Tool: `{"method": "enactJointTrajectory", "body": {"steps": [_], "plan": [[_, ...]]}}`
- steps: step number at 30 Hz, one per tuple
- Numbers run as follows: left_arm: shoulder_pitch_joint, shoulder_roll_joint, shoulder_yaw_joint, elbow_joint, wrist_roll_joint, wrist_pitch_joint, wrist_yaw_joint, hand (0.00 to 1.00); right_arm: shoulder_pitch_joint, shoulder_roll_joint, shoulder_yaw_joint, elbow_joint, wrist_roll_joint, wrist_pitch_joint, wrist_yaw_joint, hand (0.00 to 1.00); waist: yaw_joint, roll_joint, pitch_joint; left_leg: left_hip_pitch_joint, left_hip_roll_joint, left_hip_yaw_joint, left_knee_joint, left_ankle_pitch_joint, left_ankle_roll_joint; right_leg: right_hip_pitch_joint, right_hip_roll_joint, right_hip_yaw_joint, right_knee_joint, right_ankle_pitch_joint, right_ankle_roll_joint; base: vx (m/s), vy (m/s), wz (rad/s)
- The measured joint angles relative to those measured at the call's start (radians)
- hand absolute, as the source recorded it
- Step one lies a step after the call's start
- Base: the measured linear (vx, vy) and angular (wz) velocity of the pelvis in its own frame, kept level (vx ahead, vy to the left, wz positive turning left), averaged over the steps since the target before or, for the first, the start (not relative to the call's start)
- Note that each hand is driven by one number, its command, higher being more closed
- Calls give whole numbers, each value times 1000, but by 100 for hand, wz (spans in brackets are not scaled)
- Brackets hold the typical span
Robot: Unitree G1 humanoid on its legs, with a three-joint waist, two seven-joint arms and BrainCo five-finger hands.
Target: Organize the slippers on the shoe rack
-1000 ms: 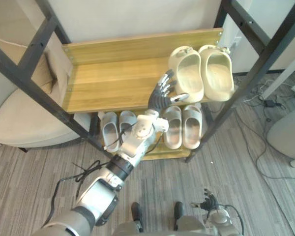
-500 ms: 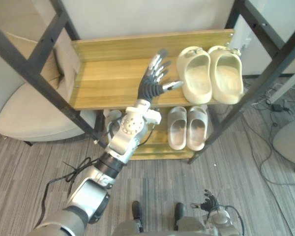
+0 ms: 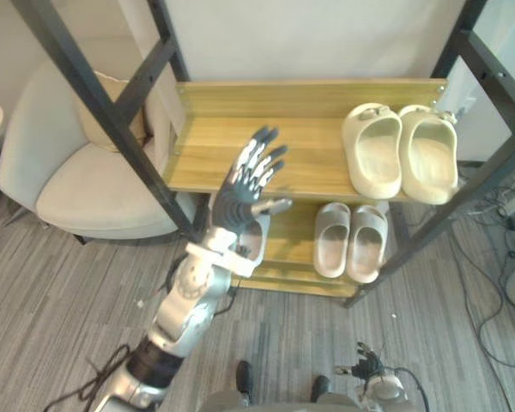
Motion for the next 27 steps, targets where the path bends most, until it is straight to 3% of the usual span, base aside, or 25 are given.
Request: {"method": "enactJointTrajectory", "body": {"steps": [5, 10, 14, 21, 27], "plan": [[220, 32, 44, -1, -26, 9, -45, 0, 21, -7, 0, 6, -1, -1, 2, 0, 14, -2, -25, 12, -1, -17, 0, 0, 0, 19, 1, -23, 0, -9, -1, -15, -12, 10], [382, 4, 89, 90, -25, 17, -66, 0, 30, -7, -2, 41, -7, 1, 2, 0, 37, -10, -51, 11, -1, -27, -1, 0, 0, 20, 2, -37, 0, -22, 2, -11, -13, 9], [417, -49, 97, 296, 22, 28, -71, 0, 30, -5, -2, 41, -39, 1, 3, 0, 53, -16, -58, 11, -3, -45, -1, 0, 0, 26, 2, -45, 0, -24, 3, 6, -9, 9], [384, -125, 200, 742, 235, 48, -74, 0, 28, 23, -11, 41, -41, -1, 7, 0, 53, -42, -71, 12, -4, -48, -1, -3, -4, 30, 3, -49, 0, -27, 4, 4, -2, 3], [316, -173, 296, 1061, 391, 53, -7, 0, 24, 37, -10, 38, -47, -9, 6, 0, 53, -54, -67, 20, -3, -40, -2, -5, -6, 35, 2, -41, 0, -27, 4, -7, -1, -3]]}}
